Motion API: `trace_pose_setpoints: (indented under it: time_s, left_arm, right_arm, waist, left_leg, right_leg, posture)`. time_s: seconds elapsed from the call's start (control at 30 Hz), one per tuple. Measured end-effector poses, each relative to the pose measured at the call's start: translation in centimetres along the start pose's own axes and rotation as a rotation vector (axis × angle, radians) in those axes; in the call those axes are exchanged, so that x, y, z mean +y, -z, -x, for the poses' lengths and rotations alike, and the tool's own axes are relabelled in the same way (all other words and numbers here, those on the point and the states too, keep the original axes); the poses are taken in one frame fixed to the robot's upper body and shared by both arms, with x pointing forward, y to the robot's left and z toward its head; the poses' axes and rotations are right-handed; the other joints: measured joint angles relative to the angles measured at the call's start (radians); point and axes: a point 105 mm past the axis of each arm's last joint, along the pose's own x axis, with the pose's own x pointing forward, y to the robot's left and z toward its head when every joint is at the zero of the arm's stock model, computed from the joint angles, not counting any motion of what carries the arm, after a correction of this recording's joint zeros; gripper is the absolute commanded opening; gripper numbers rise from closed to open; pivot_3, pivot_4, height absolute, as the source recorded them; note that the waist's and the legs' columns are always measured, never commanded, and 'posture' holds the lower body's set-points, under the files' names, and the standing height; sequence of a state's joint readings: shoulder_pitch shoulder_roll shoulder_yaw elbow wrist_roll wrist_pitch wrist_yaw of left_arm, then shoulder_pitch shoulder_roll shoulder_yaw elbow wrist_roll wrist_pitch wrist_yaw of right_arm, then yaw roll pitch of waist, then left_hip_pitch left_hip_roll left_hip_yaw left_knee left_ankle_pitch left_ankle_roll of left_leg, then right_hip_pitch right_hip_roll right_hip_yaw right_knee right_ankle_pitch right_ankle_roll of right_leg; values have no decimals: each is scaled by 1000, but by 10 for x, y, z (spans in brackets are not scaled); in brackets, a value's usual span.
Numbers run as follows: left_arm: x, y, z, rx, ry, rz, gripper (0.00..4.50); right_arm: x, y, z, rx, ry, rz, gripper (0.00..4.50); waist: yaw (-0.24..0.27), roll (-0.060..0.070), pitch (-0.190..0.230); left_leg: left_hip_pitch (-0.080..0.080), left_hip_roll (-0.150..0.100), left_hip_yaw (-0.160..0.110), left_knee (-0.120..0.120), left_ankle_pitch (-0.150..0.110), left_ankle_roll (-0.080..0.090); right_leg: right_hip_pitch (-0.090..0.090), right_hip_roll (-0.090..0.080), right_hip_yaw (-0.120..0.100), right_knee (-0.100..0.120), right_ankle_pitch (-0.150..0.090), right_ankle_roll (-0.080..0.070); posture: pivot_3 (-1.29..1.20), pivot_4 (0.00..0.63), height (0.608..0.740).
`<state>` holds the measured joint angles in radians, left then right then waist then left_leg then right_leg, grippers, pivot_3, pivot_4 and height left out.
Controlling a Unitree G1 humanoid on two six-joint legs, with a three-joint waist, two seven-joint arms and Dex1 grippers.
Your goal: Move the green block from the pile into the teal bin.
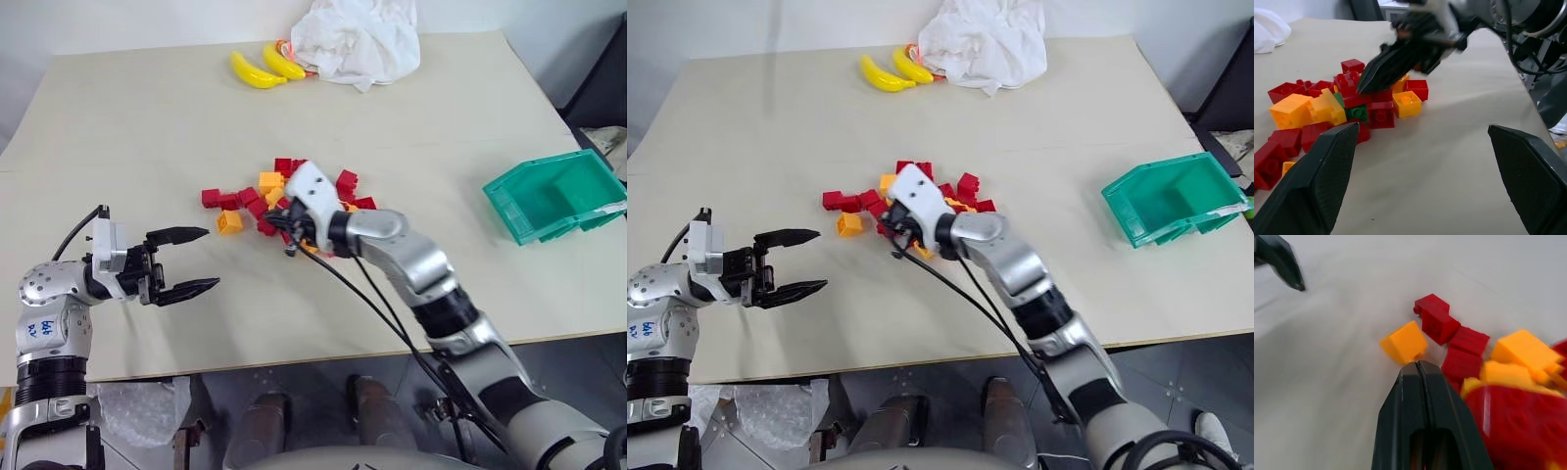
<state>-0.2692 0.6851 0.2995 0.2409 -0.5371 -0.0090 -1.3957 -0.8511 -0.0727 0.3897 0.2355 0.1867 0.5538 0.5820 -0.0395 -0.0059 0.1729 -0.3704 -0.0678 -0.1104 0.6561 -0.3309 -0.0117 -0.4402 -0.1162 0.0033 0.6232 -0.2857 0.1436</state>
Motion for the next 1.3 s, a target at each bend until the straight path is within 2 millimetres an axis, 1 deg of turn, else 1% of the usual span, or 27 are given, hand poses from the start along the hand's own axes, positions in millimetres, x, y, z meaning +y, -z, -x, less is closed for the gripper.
trace_pose_setpoints:
  time_s: [0.03, 0.1, 0.17, 0.2, 0.27, 0.33, 0.4, 0.5, 0.57, 0.63, 0.77, 0.8, 0.83, 0.87, 0.93, 1.0, 1.03, 1.07, 1.1, 1.17, 1.2, 1.27, 1.3]
  left_arm:
    - [0, 1, 2, 1, -15, 2, 4500]
    - [0, 1, 4, 1, -34, 3, 4500]
    - [0, 0, 4, 2, -53, -4, 4500]
    - [0, 0, 3, 0, -57, -8, 4500]
    - [1, 0, 3, -3, -72, -9, 4500]
    - [2, 0, 3, -8, -84, -9, 4500]
    - [3, -1, 3, -9, -91, -10, 4500]
    - [3, -1, 3, -9, -97, -11, 4500]
    - [4, -1, 2, -12, -102, -15, 4500]
    - [4, -1, 1, -16, -106, -17, 4500]
    - [6, -2, 0, -20, -110, -20, 4500]
    - [6, -3, -1, -23, -109, -23, 4500]
    - [7, -4, -1, -26, -109, -28, 4500]
    - [7, -3, -1, -26, -113, -26, 4500]
    - [8, -3, -1, -27, -114, -26, 4500]
    - [8, -3, -1, -27, -113, -25, 4500]
    - [8, -4, -1, -28, -112, -27, 4500]
    - [8, -4, -1, -28, -111, -27, 4500]
    - [8, -4, -1, -28, -111, -27, 4500]
    - [8, -4, -1, -27, -112, -26, 4500]
    - [8, -3, 0, -26, -113, -25, 4500]
    - [8, -4, 0, -27, -113, -25, 4500]
    - [8, -4, -1, -27, -112, -26, 4500]
  right_arm:
    - [0, 1, -8, 10, 2, -8, 16]
    - [-3, 3, -18, 32, 27, -7, 16]
    - [-17, 13, -26, 92, 106, 8, 16]
    - [-23, 17, -26, 101, 137, 14, 16]
    - [-37, 16, -25, 105, 196, 28, 16]
    - [-51, 20, -17, 112, 247, 27, 16]
    - [-64, 22, -7, 121, 287, 34, 16]
    - [-86, 28, 12, 152, 352, 49, 16]
    - [-94, 31, 25, 171, 373, 64, 16]
    - [-99, 35, 36, 191, 378, 81, 16]
    - [-100, 38, 49, 216, 368, 102, 16]
    - [-98, 38, 55, 223, 349, 114, 16]
    - [-95, 45, 70, 245, 307, 118, 16]
    - [-94, 47, 76, 248, 294, 116, 16]
    - [-84, 48, 91, 245, 214, 120, 16]
    - [-74, 48, 100, 230, 143, 106, 16]
    - [-72, 46, 103, 224, 126, 102, 16]
    - [-72, 44, 111, 217, 111, 100, 16]
    - [-73, 42, 119, 213, 110, 99, 16]
    - [-82, 38, 144, 203, 128, 91, 16]
    - [-86, 35, 154, 195, 138, 88, 16]
    - [-91, 29, 170, 151, 152, 82, 16]
    - [-90, 27, 177, 132, 134, 84, 16]
  waist:
    - [-3, 0, 0]
    - [-8, 0, 0]
    - [-15, 0, 0]
    - [-16, 0, 0]
    - [-17, 0, 0]
    - [-16, 0, 0]
    - [-15, 0, 0]
    - [-13, 0, 0]
    - [-13, 0, 0]
    - [-13, 0, 0]
    - [-12, 0, 0]
    - [-8, 0, 0]
    - [2, 0, 0]
    - [5, 0, 0]
    - [10, 0, 0]
    - [11, 0, 0]
    - [10, 0, 0]
    - [10, 0, 0]
    - [11, 0, 0]
    - [13, 0, 0]
    - [14, 0, 0]
    - [13, 0, 0]
    - [12, 0, 0]
  left_leg:
    - [0, 0, 0, 0, 0, 0]
    - [0, 0, 0, 1, 0, 0]
    - [0, 0, 0, 2, 0, 0]
    - [0, 0, 0, 2, 0, 0]
    - [0, -1, 0, 3, 0, 0]
    - [0, 0, 0, 4, 0, 0]
    - [0, -1, 0, 5, 0, 0]
    - [0, -1, 0, 6, 0, 0]
    - [0, -1, 0, 6, 0, 0]
    - [0, -1, 0, 5, 0, 0]
    - [0, -1, 0, 6, 0, 0]
    - [0, -1, 0, 6, 0, 0]
    - [-1, -1, 0, 6, 0, 0]
    - [-1, -1, 0, 6, -1, 1]
    - [-2, -1, 2, 6, -1, 1]
    - [-2, -1, 3, 6, -1, 1]
    - [-2, -1, 4, 6, -1, 1]
    - [-2, 0, 5, 6, -1, 1]
    - [-2, 0, 5, 6, -1, 1]
    - [-2, 0, 5, 6, -1, 1]
    - [-2, 0, 5, 6, -1, 1]
    - [-2, 0, 5, 6, -1, 1]
    - [-2, 0, 6, 6, -1, 1]
  right_leg:
    - [0, 0, 0, 1, 0, 0]
    - [-1, 0, 0, 2, 0, 0]
    - [-1, 0, 0, 3, 0, -1]
    - [-1, 0, 0, 3, 0, -1]
    - [-1, 0, 1, 4, 0, -1]
    - [0, 0, 1, 4, 0, -1]
    - [0, 0, 1, 4, 0, -1]
    - [1, -1, 1, 4, 0, -1]
    - [1, -1, 1, 4, 0, -1]
    - [1, -1, 1, 4, 0, -1]
    - [1, 0, 1, 4, 0, -1]
    - [1, -1, 1, 4, 0, 0]
    - [1, -1, 1, 4, 0, 0]
    - [1, -1, 1, 3, 0, 0]
    - [0, -1, 2, 3, 0, 0]
    - [0, -1, 2, 2, 0, 0]
    - [-1, -1, 2, 3, 1, 0]
    - [-1, 0, 3, 3, 1, 0]
    - [-1, 0, 3, 2, 1, 0]
    - [-1, -1, 3, 2, 1, 0]
    - [-1, -1, 3, 1, 1, 0]
    - [-1, 0, 3, -1, 1, 0]
    - [-1, 0, 4, -1, 1, 0]
  posture:
    - [0, 150, 740]
    - [0, 150, 740]
    - [0, 150, 740]
    - [0, 150, 740]
    - [0, 150, 740]
    - [0, 150, 740]
    - [0, 150, 740]
    - [0, 150, 740]
    - [0, 150, 740]
    - [0, 150, 740]
    - [0, 150, 740]
    - [0, 150, 740]
    - [0, 150, 740]
    - [0, 150, 740]
    - [0, 150, 740]
    - [0, 150, 740]
    - [0, 150, 740]
    - [0, 150, 740]
    - [0, 150, 740]
    - [0, 150, 740]
    - [0, 150, 740]
    - [0, 150, 740]
    - [0, 150, 740]
